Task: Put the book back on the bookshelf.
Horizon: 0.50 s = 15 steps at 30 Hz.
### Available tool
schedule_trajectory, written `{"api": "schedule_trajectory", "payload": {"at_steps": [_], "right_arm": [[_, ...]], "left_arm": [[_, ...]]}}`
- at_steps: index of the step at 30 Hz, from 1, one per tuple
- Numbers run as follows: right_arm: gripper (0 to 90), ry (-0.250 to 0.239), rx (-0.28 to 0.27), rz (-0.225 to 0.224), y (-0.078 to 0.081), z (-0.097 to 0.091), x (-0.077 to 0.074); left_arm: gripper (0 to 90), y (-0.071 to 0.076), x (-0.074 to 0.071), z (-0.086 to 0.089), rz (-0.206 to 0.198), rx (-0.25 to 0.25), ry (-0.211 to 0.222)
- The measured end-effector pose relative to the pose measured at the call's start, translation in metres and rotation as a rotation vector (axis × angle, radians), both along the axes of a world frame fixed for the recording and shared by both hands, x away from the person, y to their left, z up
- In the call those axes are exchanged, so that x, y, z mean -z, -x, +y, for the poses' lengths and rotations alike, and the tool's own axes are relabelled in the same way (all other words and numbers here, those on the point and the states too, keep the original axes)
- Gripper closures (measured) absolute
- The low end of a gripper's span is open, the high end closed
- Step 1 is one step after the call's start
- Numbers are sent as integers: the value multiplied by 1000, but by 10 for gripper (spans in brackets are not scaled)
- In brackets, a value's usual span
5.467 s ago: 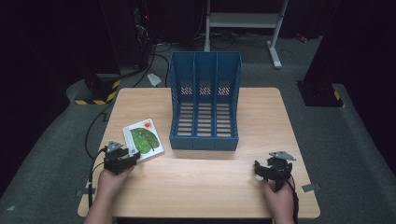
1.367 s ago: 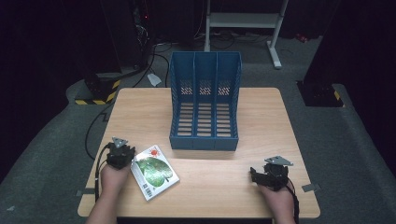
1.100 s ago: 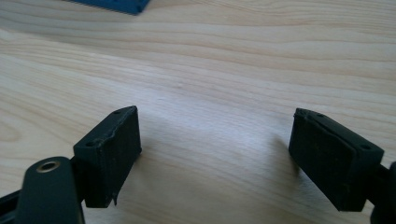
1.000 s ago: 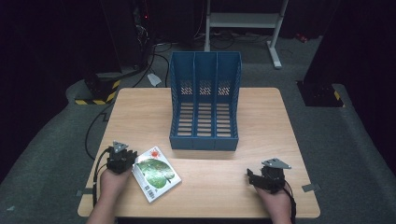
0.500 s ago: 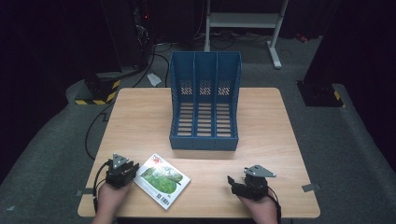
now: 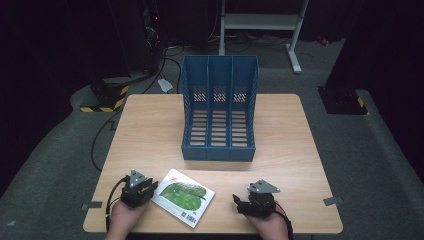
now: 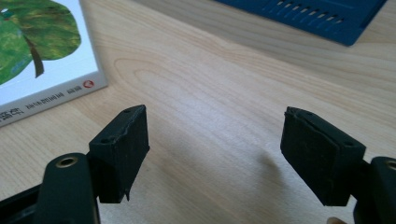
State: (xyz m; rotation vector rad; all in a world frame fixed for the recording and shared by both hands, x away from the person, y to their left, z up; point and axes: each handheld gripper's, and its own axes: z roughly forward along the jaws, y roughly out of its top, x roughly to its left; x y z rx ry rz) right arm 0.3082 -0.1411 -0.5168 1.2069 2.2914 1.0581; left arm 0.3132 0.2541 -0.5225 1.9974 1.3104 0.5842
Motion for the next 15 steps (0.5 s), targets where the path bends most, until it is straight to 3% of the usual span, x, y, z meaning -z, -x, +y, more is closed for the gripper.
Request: {"api": "schedule_trajectory", "payload": {"at_steps": [6,8,13,15], "right_arm": [[244,9,-51,-4,4,15,1],[246,32,-73,-9,6,22,2],[254,60,-88,-1,6,32,5],[262,76,-90,-23,5,35,5]], "left_arm": [[700,0,0,-12,-4,33,-6],[701,1,0,-17,-4,46,-3],[706,1,0,-23,-6,61,-5],[722,1,0,-25,-7,70,-7]]}}
